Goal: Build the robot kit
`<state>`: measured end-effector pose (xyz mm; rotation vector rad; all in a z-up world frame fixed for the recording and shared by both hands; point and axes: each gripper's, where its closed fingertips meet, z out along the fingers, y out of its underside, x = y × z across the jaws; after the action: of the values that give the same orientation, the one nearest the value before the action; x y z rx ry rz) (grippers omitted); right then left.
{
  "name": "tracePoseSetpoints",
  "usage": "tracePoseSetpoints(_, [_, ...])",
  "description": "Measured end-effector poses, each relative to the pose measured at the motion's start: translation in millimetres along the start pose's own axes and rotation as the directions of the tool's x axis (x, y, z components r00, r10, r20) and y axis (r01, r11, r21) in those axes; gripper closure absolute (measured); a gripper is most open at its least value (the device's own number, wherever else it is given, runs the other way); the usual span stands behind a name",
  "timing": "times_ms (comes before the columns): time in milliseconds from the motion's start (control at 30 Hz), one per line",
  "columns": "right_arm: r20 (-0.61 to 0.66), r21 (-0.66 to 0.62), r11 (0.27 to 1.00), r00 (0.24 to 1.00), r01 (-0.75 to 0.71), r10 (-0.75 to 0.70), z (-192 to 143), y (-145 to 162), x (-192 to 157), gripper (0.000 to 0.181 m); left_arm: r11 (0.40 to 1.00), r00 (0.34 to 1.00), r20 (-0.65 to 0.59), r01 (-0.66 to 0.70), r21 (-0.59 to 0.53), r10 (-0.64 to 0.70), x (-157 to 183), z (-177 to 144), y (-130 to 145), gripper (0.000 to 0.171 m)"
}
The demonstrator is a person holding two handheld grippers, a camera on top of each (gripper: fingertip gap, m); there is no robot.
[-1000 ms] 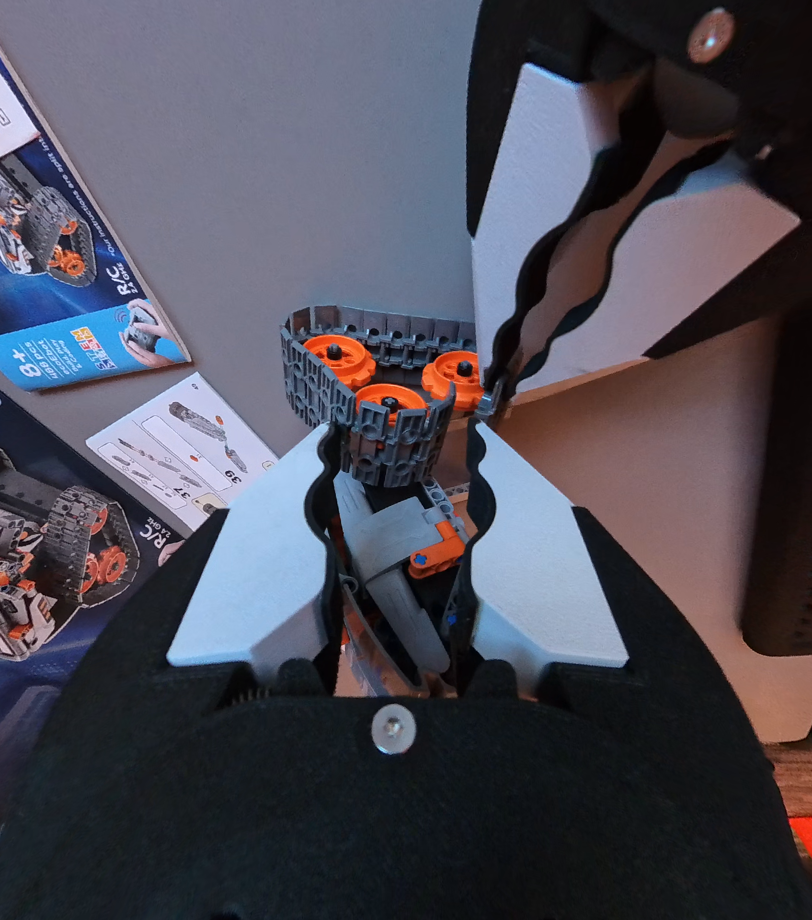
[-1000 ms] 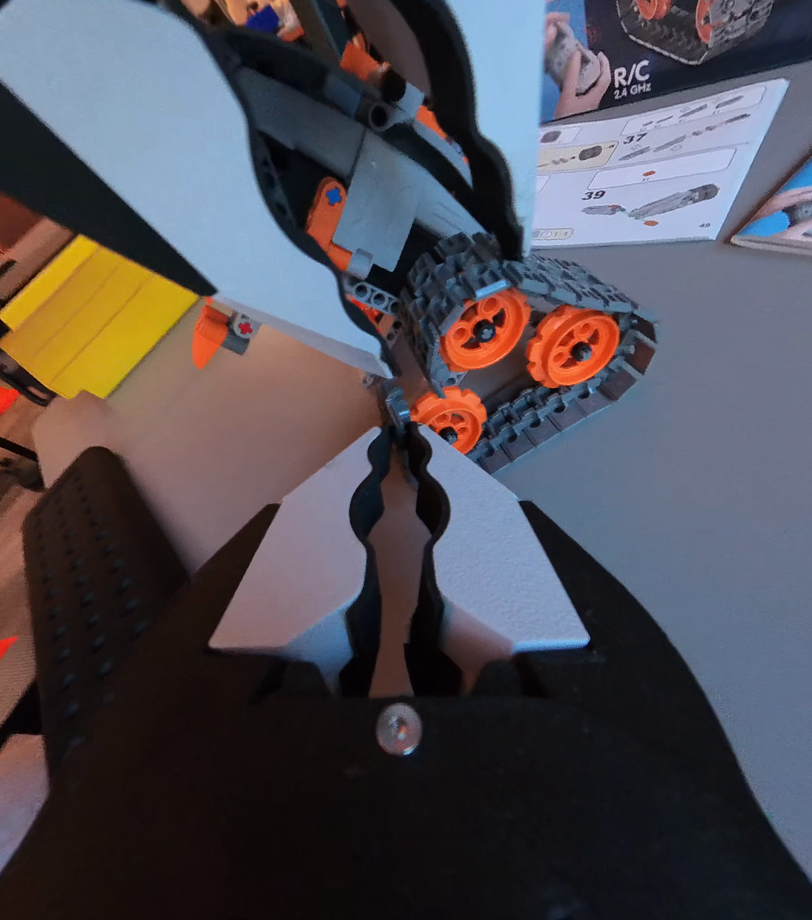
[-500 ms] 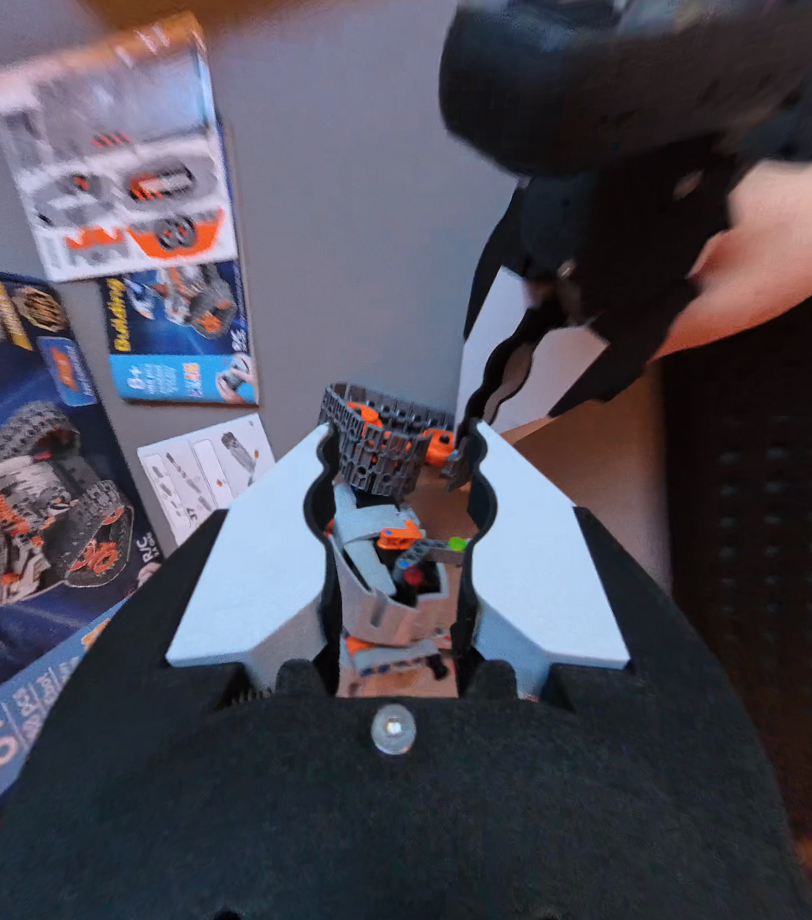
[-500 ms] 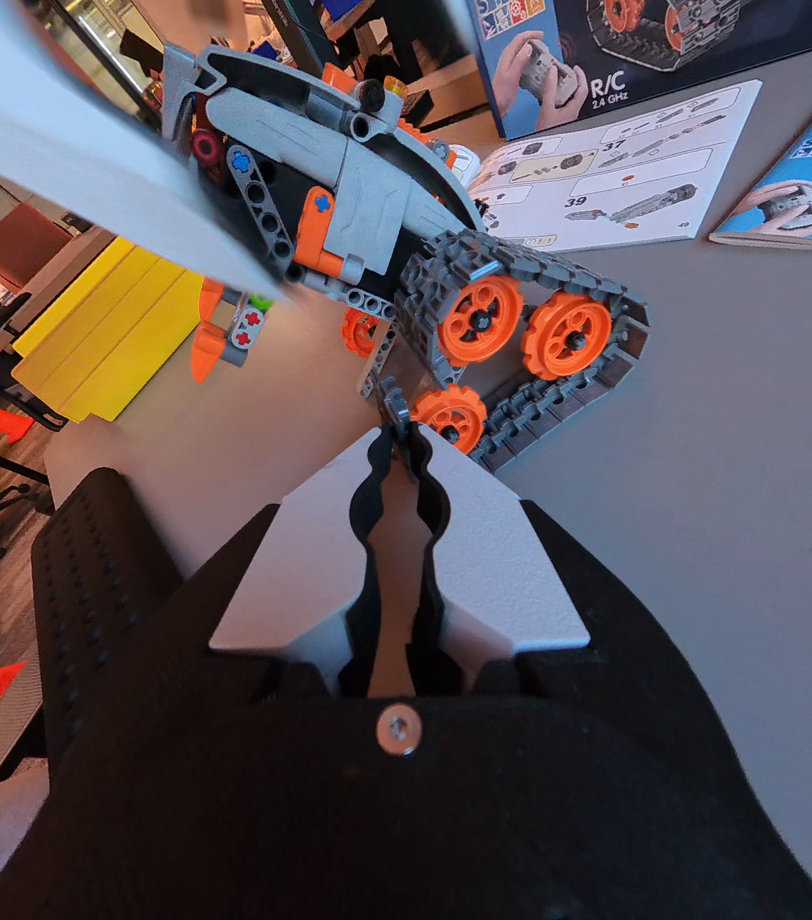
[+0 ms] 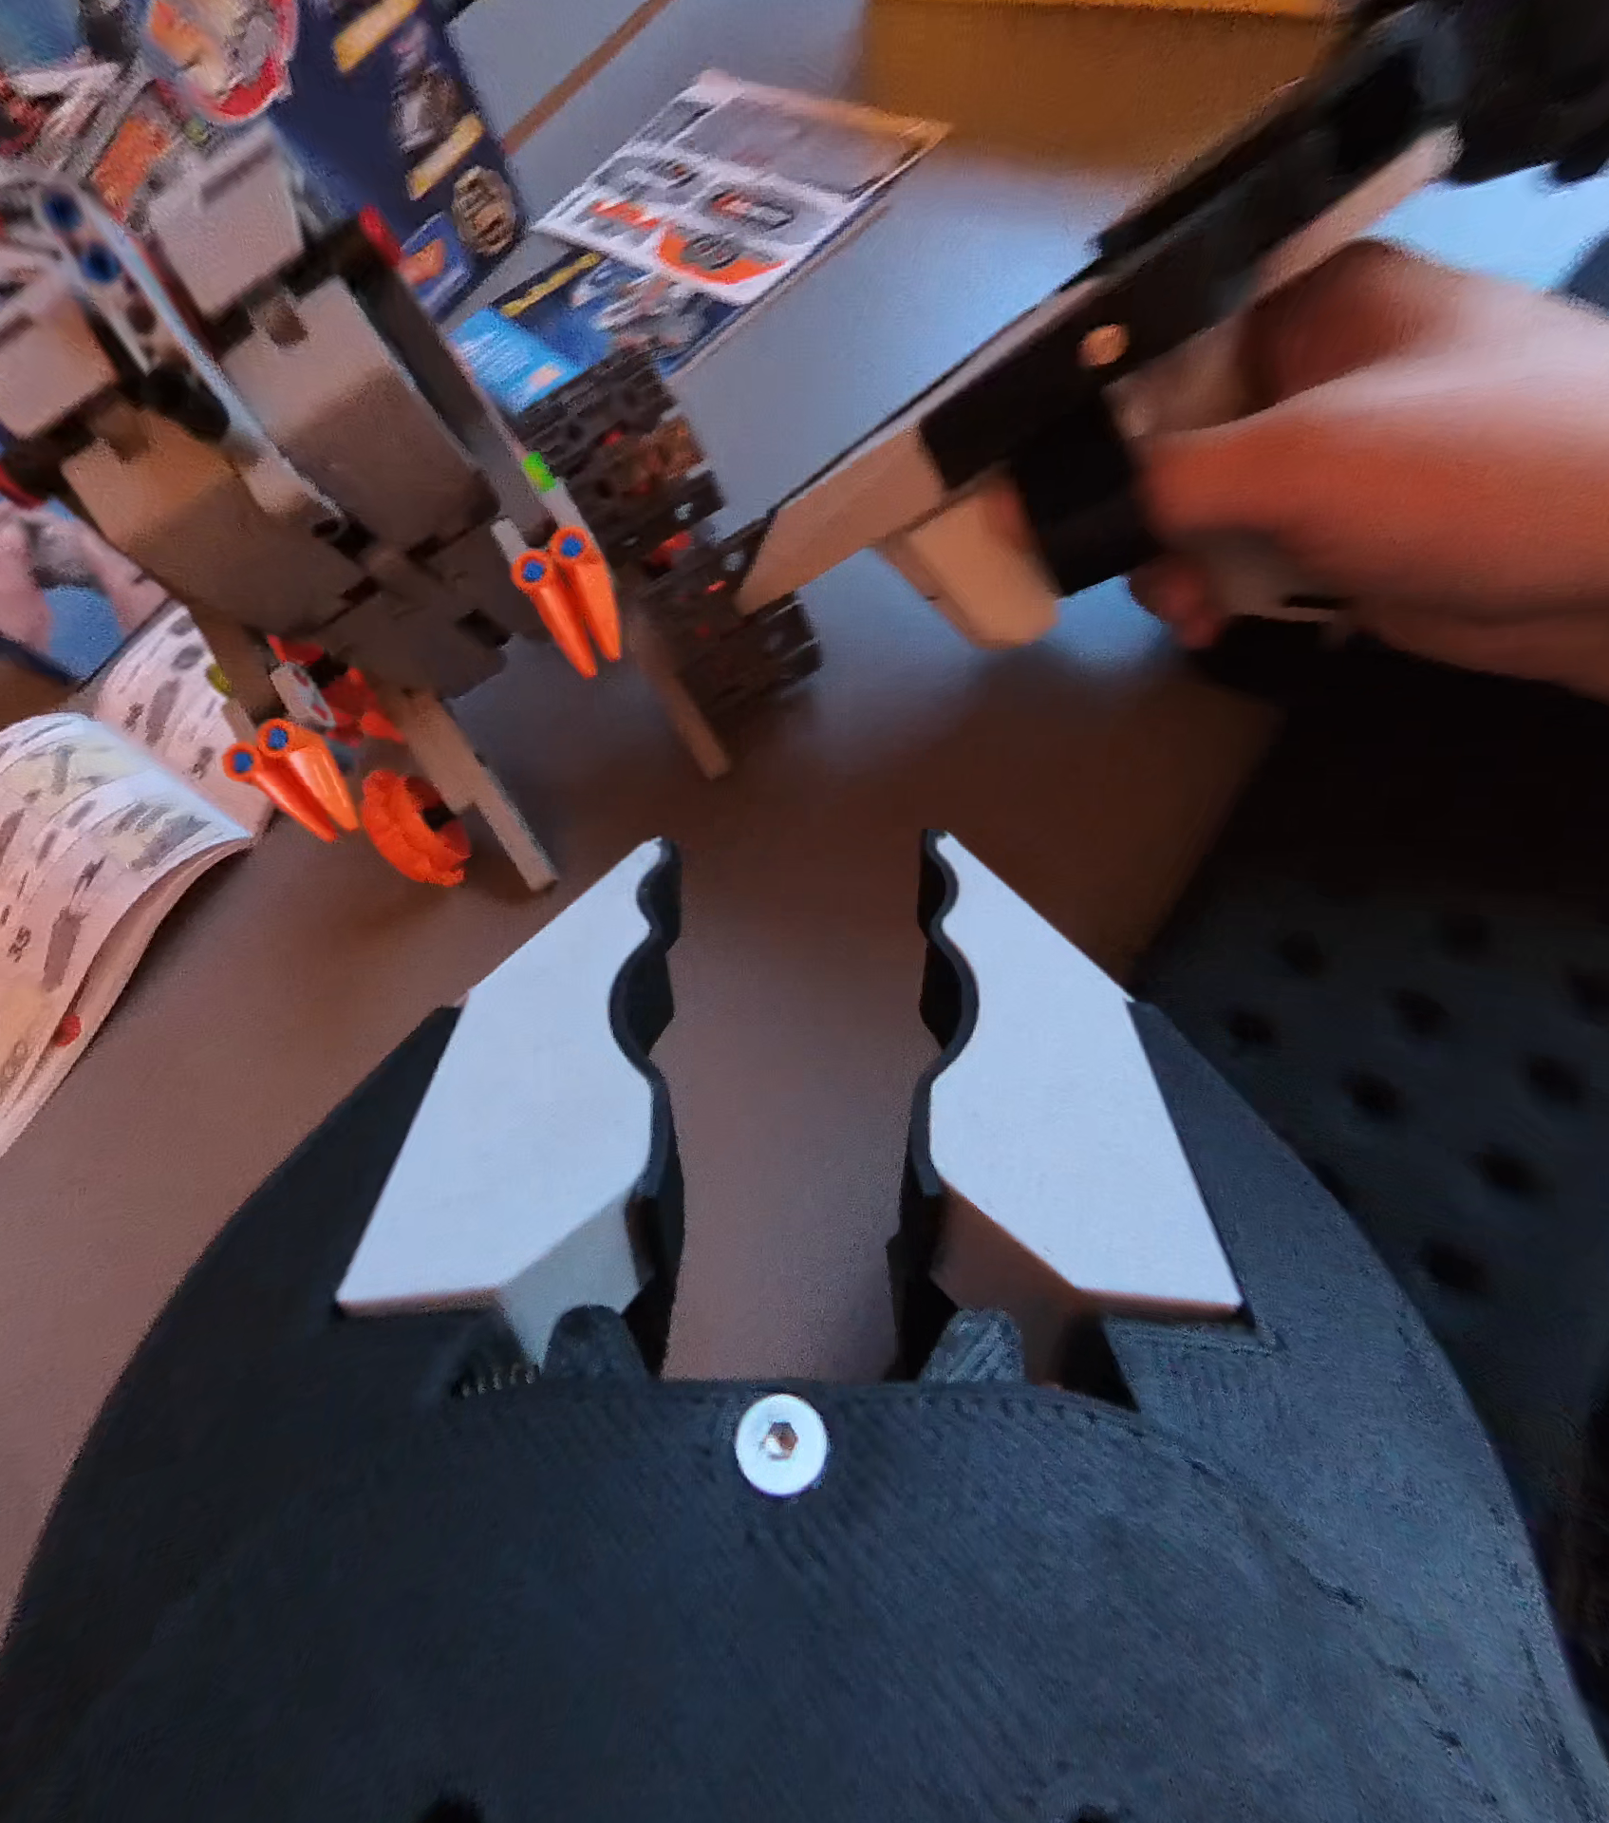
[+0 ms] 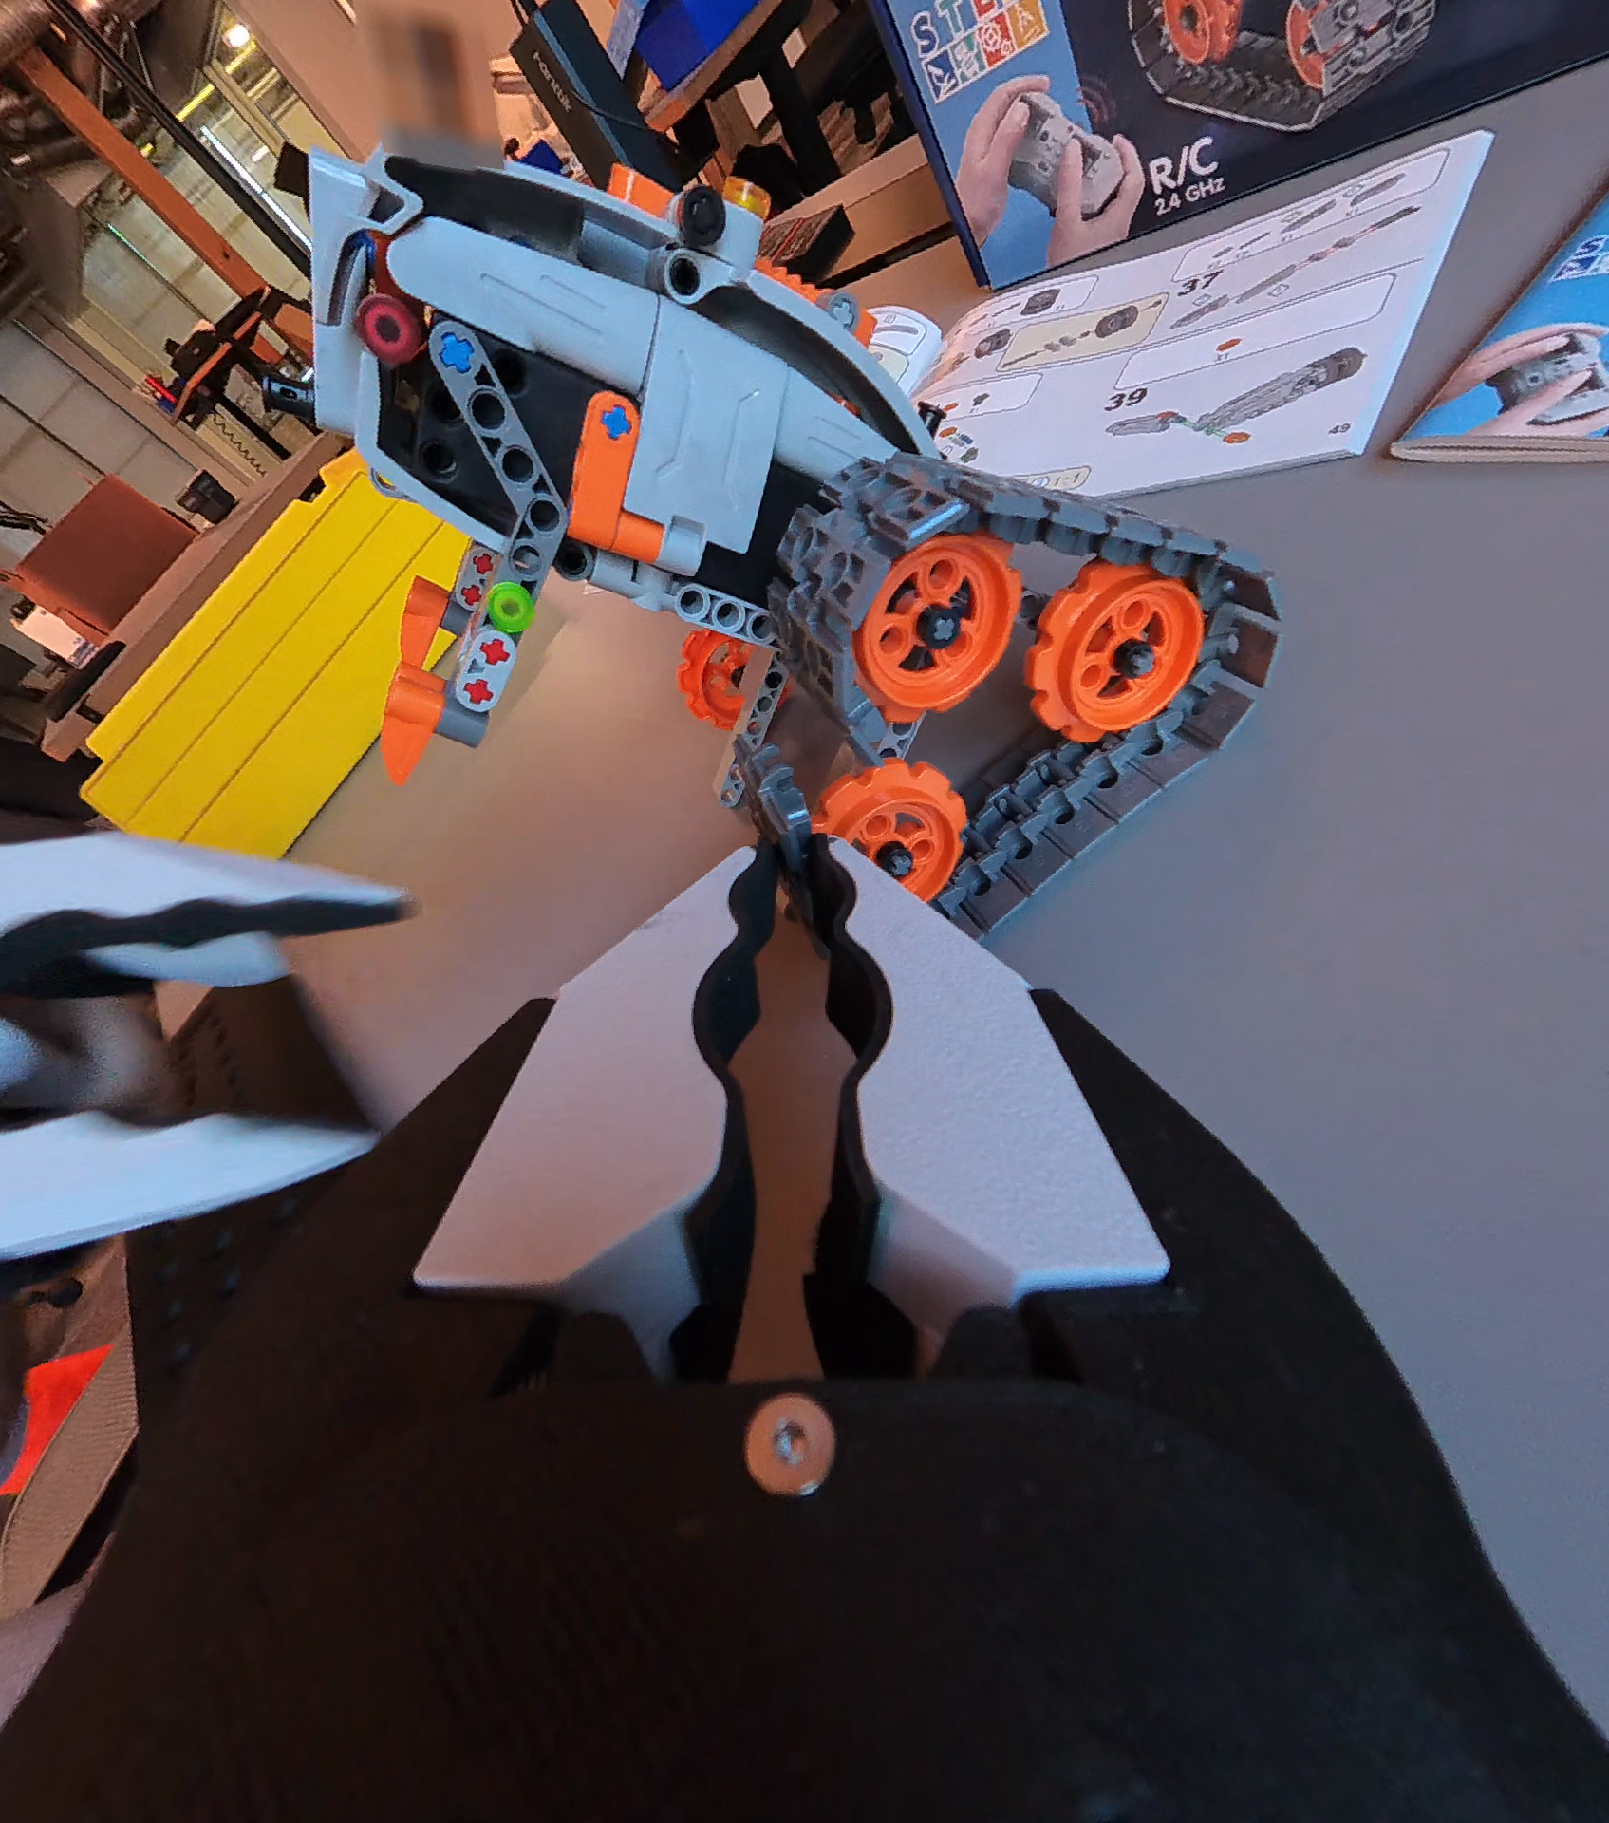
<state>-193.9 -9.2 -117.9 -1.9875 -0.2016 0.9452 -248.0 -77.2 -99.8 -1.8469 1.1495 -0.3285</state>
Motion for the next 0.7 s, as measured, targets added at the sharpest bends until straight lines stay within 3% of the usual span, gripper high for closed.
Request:
tracePoseSetpoints(200, [-0.003, 0.003, 1.000, 1.000, 0.002, -0.002, 0, 0, 1, 0.177, 0.973, 0.973, 0.025, 0.229, -0.034, -0.228, -5, 59, 0, 0.114])
tracePoseSetpoints(500, [-0.004, 0.007, 1.000, 1.000, -0.009, 0.009, 0, -1, 2, 0.176, 0.952, 0.942, 0.141, 0.297, 0.071, -0.304, -22, 85, -17, 0.103])
tracePoseSetpoints(700, [-0.005, 0.011, 1.000, 1.000, -0.015, 0.015, 0, -1, 2, 0.176, 0.946, 0.932, 0.163, 0.317, 0.064, -0.323, -21, 94, -18, 0.115])
